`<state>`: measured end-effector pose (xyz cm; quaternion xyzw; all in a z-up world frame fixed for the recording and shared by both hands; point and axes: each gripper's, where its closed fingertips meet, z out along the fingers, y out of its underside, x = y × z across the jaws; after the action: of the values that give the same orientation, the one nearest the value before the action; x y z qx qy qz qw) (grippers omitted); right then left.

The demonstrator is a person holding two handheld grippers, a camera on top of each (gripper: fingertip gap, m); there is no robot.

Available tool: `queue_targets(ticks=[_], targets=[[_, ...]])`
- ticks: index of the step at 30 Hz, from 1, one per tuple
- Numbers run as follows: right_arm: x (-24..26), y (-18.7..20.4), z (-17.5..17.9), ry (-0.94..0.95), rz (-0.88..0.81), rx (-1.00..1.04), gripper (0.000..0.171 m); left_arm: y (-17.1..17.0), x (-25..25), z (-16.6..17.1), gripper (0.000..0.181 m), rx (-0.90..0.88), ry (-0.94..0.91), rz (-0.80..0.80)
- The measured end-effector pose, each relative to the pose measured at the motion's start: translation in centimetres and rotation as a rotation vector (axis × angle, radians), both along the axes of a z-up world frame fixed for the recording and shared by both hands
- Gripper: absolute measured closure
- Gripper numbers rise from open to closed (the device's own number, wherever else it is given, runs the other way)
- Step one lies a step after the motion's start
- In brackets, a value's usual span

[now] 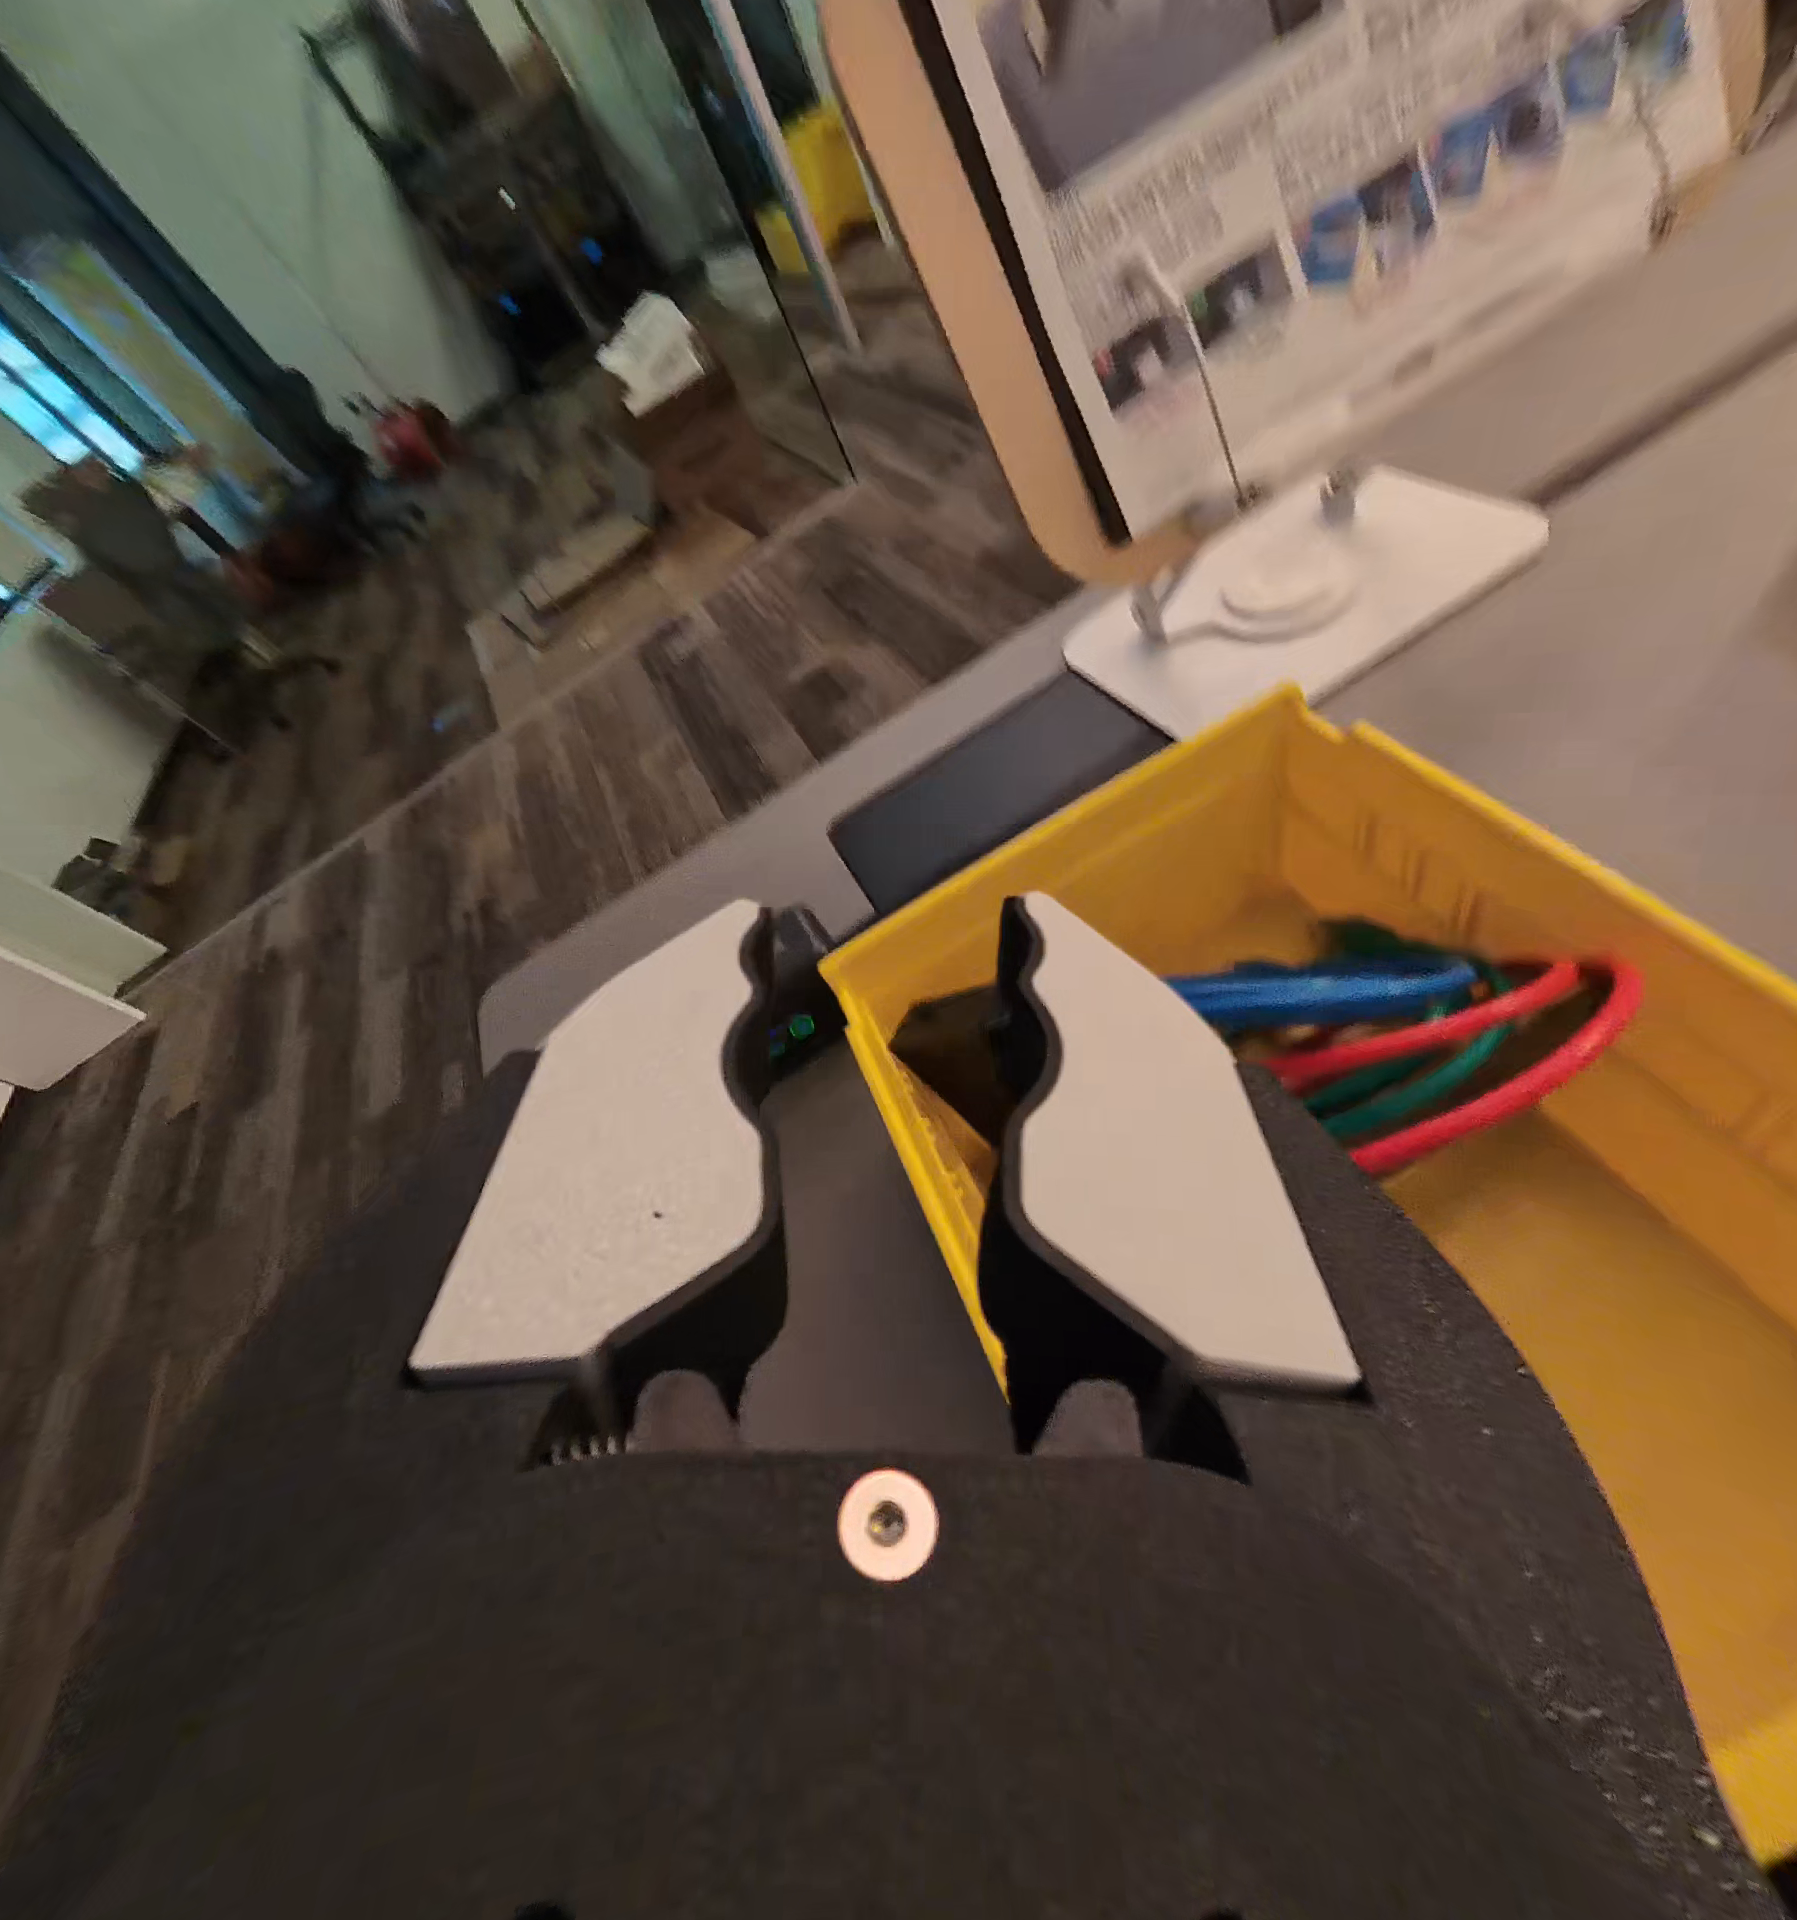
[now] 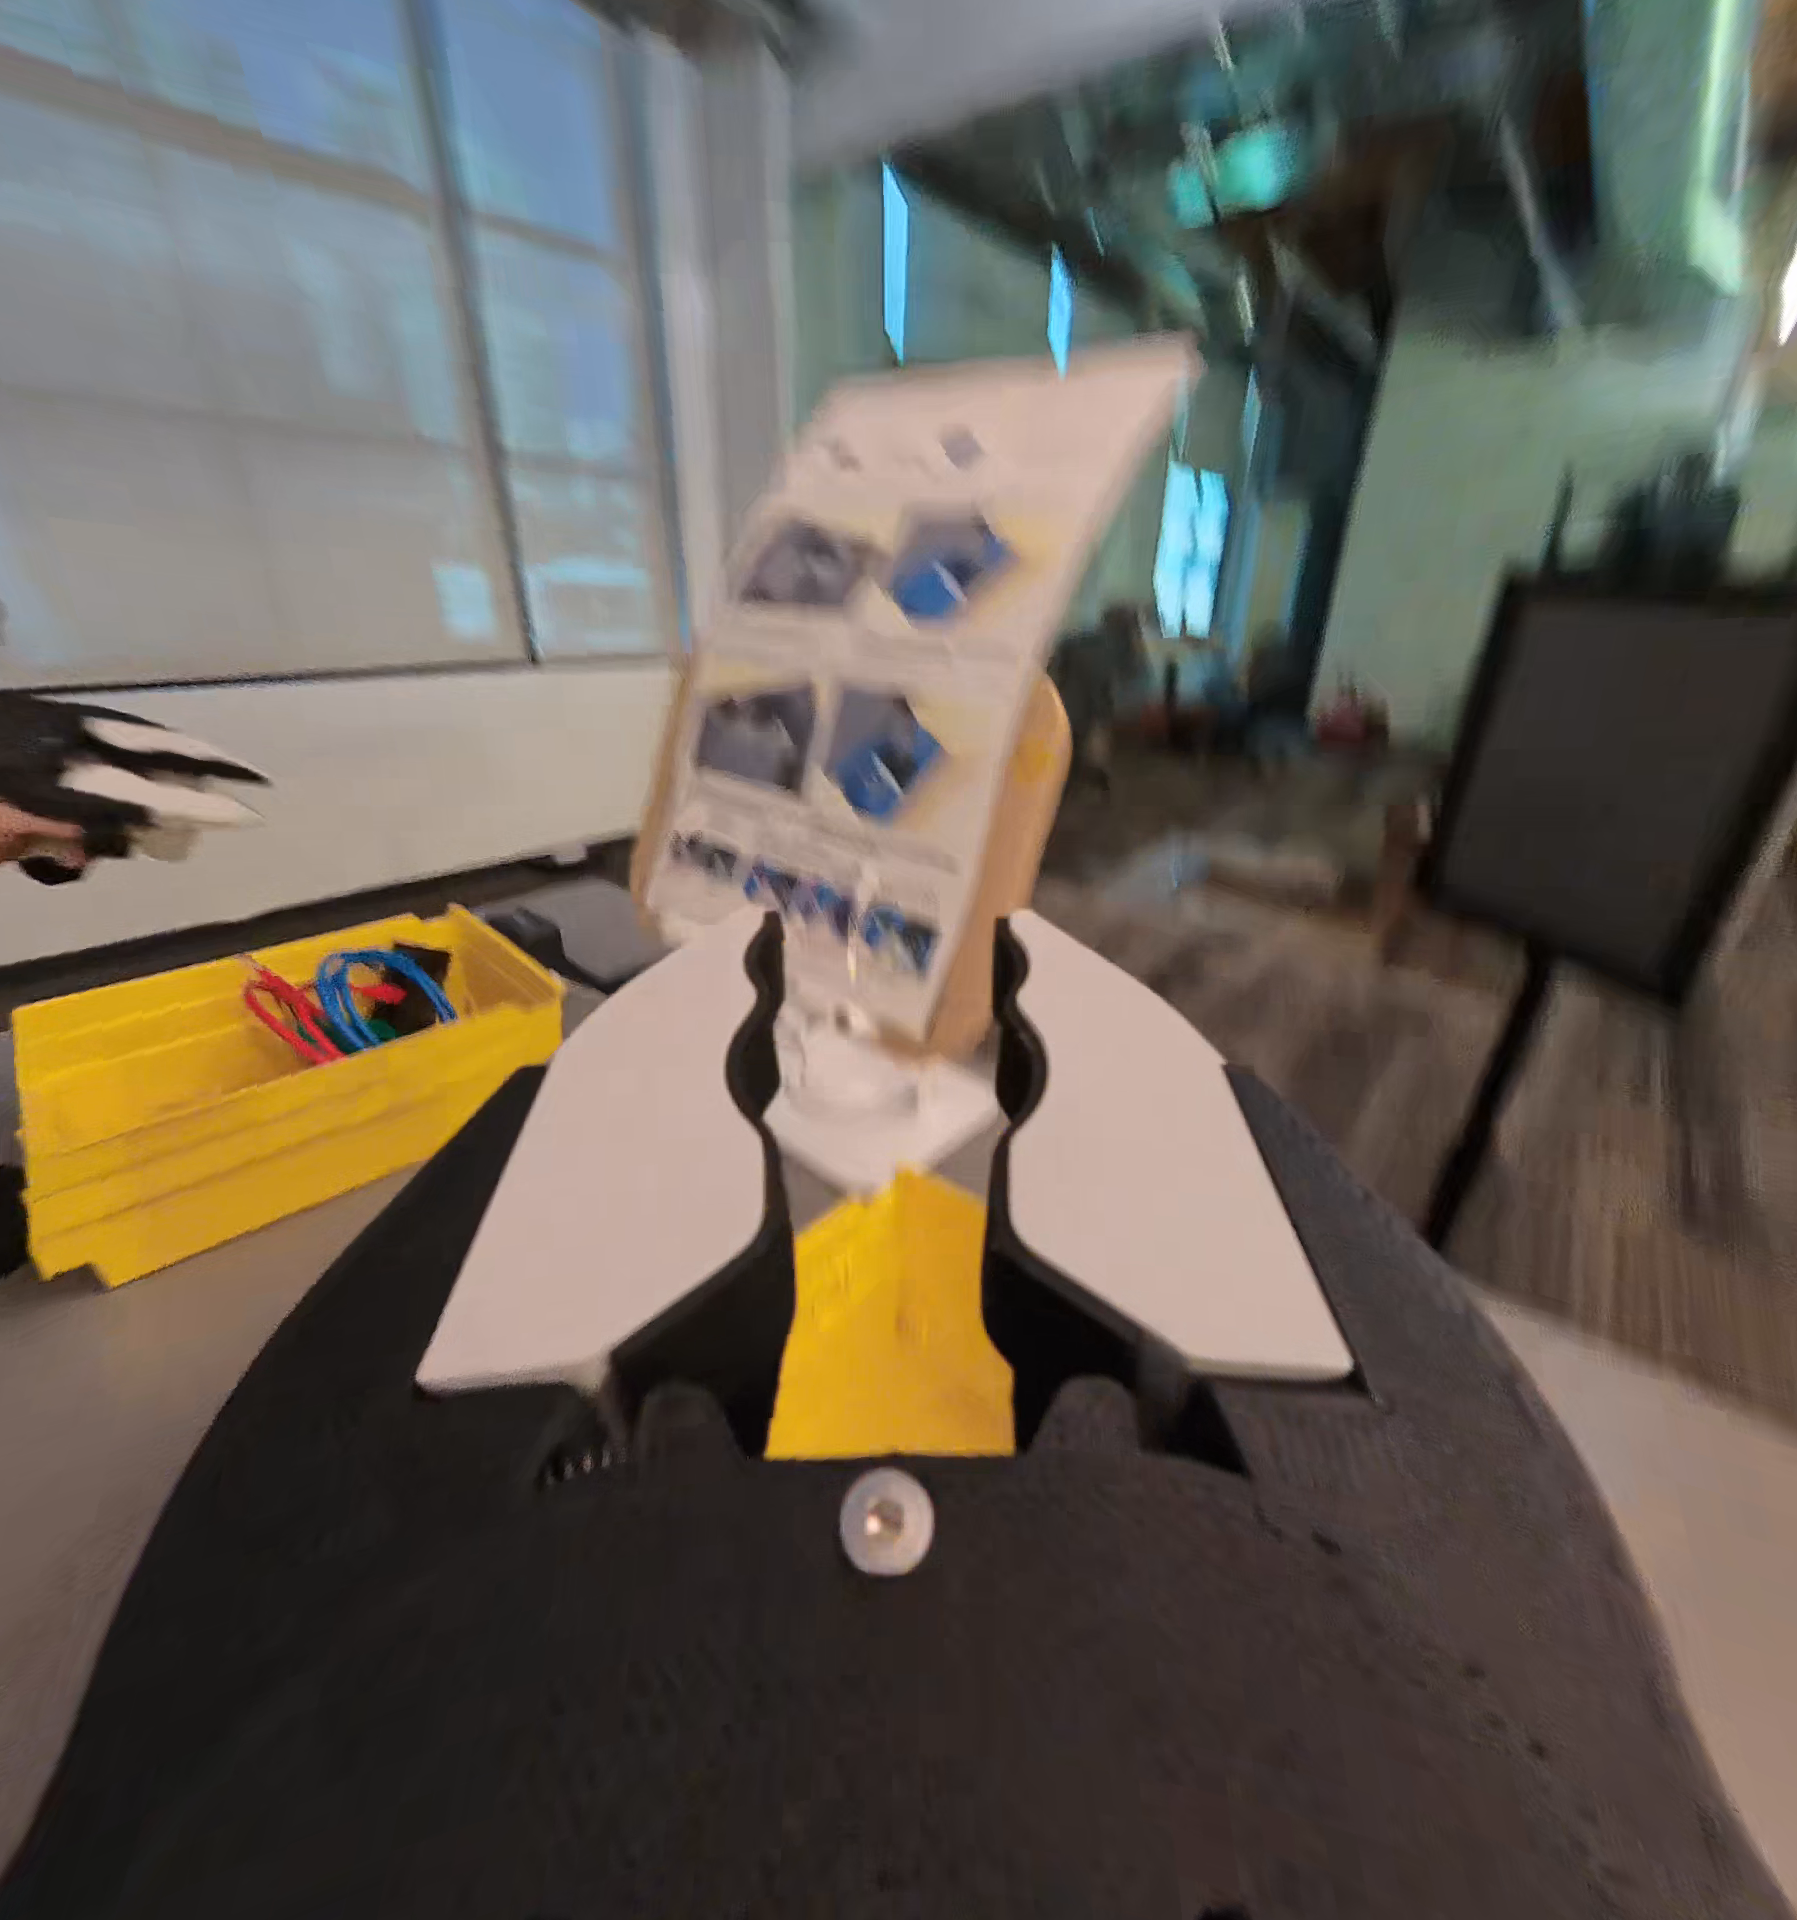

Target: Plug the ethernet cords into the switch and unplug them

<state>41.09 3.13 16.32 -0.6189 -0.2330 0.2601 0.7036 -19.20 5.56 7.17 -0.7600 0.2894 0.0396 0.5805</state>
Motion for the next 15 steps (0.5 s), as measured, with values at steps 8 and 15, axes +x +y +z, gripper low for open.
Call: queue_targets(ticks=[8, 15], targets=[[-10.3, -4.1, 3.6, -0.095, 0.199, 0.432, 0.124, 1.9, 0.0, -6.7, 0.135, -0.159, 0.677, -0.136], [-13.9, -3.9, 1.8, -0.236, 0.237, 0.45, 0.126, 3.9, -0.5, -11.3, 0.125, -0.327, 1.171, -0.388]])
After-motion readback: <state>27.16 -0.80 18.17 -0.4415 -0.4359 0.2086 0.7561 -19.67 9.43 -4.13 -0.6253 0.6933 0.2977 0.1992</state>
